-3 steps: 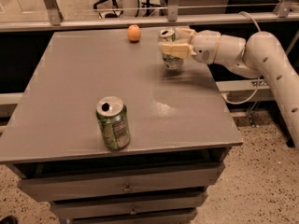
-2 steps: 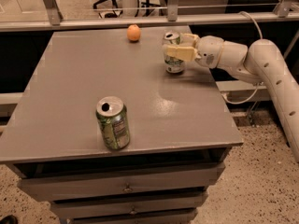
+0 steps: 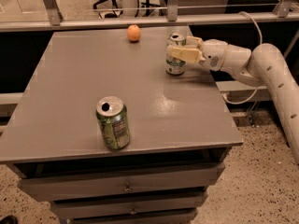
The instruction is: Place 7up can upright
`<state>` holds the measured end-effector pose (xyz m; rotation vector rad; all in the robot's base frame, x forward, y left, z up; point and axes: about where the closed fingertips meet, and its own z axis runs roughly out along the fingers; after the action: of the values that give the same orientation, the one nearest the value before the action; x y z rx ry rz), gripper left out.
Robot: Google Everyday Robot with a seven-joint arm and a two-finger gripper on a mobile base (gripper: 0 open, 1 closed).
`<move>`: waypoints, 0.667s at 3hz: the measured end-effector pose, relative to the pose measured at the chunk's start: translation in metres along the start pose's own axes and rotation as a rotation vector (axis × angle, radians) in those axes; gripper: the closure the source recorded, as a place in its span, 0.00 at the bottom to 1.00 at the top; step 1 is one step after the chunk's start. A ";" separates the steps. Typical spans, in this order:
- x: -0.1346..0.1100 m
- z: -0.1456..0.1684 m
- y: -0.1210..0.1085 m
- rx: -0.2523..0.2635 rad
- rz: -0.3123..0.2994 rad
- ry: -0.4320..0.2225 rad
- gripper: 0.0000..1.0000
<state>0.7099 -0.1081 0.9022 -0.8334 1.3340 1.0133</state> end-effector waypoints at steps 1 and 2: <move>0.001 -0.003 0.002 0.002 0.000 0.005 0.05; 0.016 -0.033 0.014 0.016 0.000 0.048 0.00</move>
Offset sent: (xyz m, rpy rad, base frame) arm -0.0545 -0.0582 -0.0378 -0.0948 0.0410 -0.0371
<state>0.6837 -0.1322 0.8847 -0.8507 1.3814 0.9870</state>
